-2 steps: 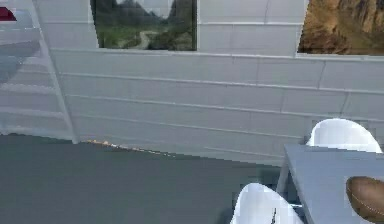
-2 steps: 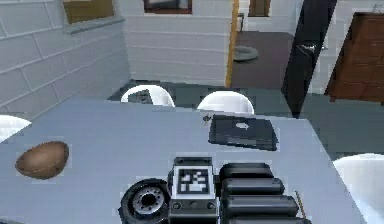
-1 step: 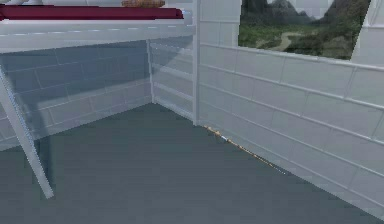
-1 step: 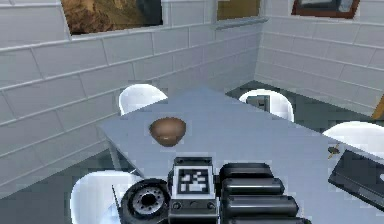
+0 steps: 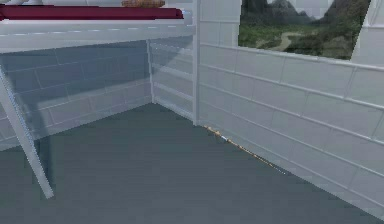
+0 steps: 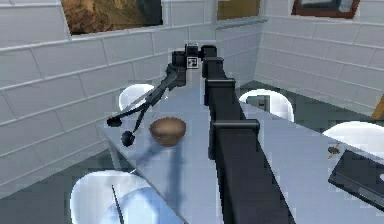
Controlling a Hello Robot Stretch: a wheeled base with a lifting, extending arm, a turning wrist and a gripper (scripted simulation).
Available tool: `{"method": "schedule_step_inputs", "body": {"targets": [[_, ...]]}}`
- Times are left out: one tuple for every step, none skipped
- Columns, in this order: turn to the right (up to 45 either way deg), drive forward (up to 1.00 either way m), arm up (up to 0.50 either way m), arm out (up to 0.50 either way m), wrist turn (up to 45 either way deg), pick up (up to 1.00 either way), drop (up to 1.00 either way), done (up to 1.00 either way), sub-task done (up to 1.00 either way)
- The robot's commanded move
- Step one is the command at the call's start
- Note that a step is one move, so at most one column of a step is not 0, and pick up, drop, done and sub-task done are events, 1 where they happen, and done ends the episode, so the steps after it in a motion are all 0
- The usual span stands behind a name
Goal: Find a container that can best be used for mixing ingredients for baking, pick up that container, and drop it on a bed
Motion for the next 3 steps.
{"method": "schedule_step_inputs", "body": {"targets": [[0.0,0.0,0.0,0.0,45.0,0.0,0.0,0.0,0.0],[0.0,0.0,0.0,0.0,45.0,0.0,0.0,0.0,0.0],[0.0,0.0,0.0,0.0,21.0,0.0,0.0,0.0,0.0]]}}
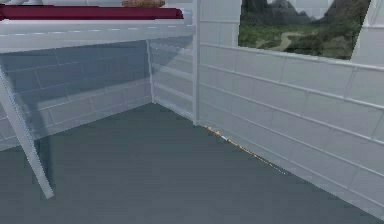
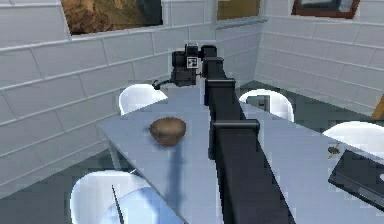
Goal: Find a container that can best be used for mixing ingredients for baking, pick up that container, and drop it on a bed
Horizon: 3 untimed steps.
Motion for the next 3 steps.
{"method": "schedule_step_inputs", "body": {"targets": [[0.0,0.0,-0.26,0.0,0.0,0.0,0.0,0.0,0.0],[0.0,0.0,0.0,0.0,0.0,1.0,0.0,0.0,0.0],[0.0,0.0,0.1,0.0,0.0,0.0,0.0,0.0,0.0]]}}
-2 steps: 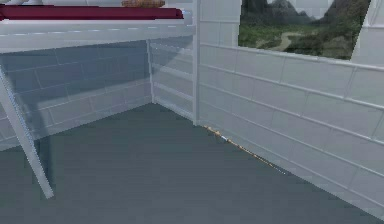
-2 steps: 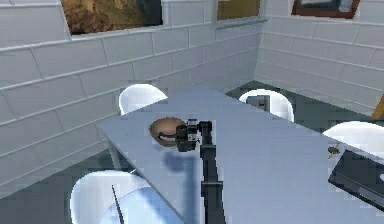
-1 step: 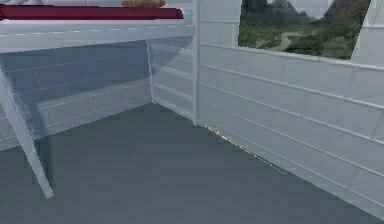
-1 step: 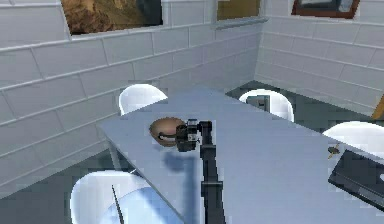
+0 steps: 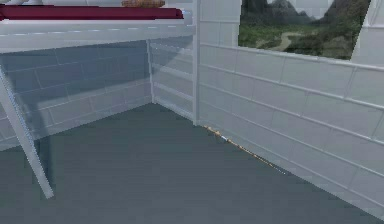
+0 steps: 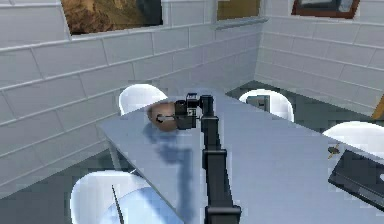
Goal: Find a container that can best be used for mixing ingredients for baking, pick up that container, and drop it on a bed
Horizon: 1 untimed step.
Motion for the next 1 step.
{"method": "schedule_step_inputs", "body": {"targets": [[0.0,0.0,0.16,0.0,0.0,0.0,0.0,0.0,0.0]]}}
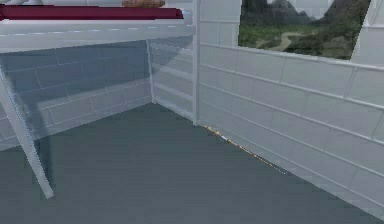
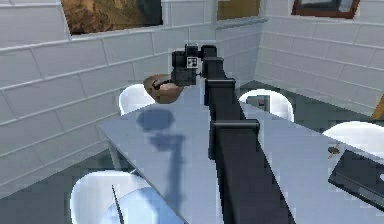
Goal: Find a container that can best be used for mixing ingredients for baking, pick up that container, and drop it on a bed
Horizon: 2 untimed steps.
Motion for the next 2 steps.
{"method": "schedule_step_inputs", "body": {"targets": [[0.0,0.0,0.0,0.0,-45.0,0.0,0.0,0.0,0.0],[0.0,0.0,0.0,0.0,-45.0,0.0,0.0,0.0,0.0]]}}
